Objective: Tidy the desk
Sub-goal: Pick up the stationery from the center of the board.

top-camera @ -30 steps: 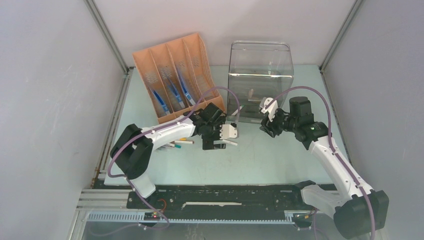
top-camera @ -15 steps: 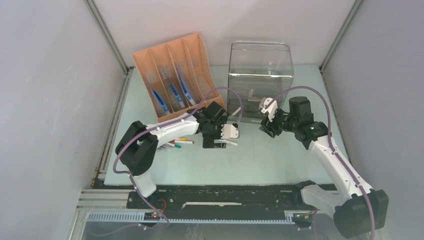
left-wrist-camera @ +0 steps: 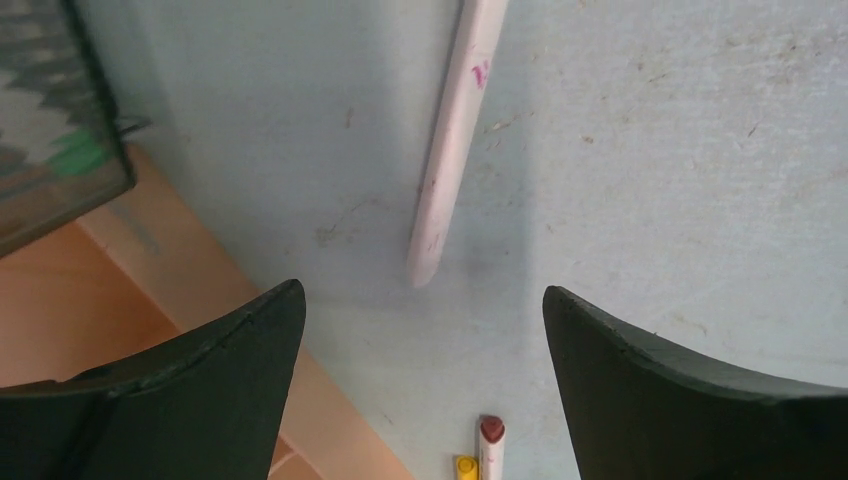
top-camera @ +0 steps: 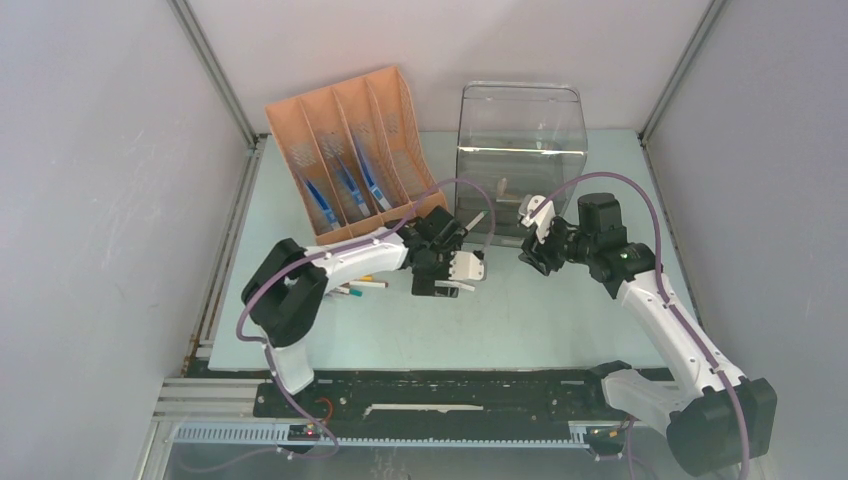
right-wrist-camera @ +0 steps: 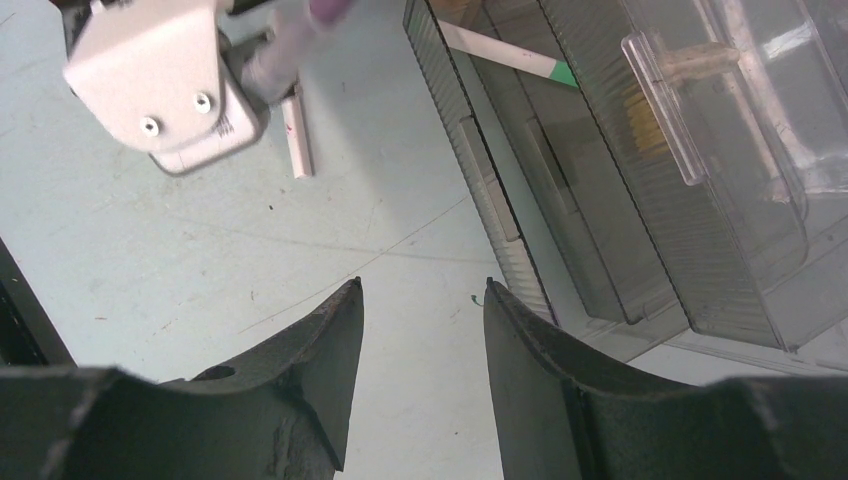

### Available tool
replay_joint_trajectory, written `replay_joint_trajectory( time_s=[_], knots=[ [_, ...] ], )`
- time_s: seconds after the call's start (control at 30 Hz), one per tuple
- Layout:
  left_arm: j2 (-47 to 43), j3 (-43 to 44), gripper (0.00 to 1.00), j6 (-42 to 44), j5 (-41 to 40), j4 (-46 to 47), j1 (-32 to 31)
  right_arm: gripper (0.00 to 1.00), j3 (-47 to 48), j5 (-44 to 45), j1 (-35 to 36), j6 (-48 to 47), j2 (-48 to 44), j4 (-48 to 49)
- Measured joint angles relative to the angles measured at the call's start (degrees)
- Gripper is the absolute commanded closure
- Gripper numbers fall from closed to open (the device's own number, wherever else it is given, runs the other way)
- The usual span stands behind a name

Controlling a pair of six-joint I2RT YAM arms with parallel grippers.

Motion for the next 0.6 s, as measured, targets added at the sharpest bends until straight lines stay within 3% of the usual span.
replay_joint_trajectory(
  time_s=[0.33, 0.6],
  knots=[
    [5.4, 1.2, 0.16, 1.2, -2.6, 0.9, -2.1, 0.44, 0.0, 0.0, -0.4, 0.0, 0.0, 0.0],
    [7.6, 3.3, 0.37, 0.9, -3.5, 2.2, -2.1, 0.44, 0.0, 0.0, -0.4, 0.0, 0.0, 0.0]
  ],
)
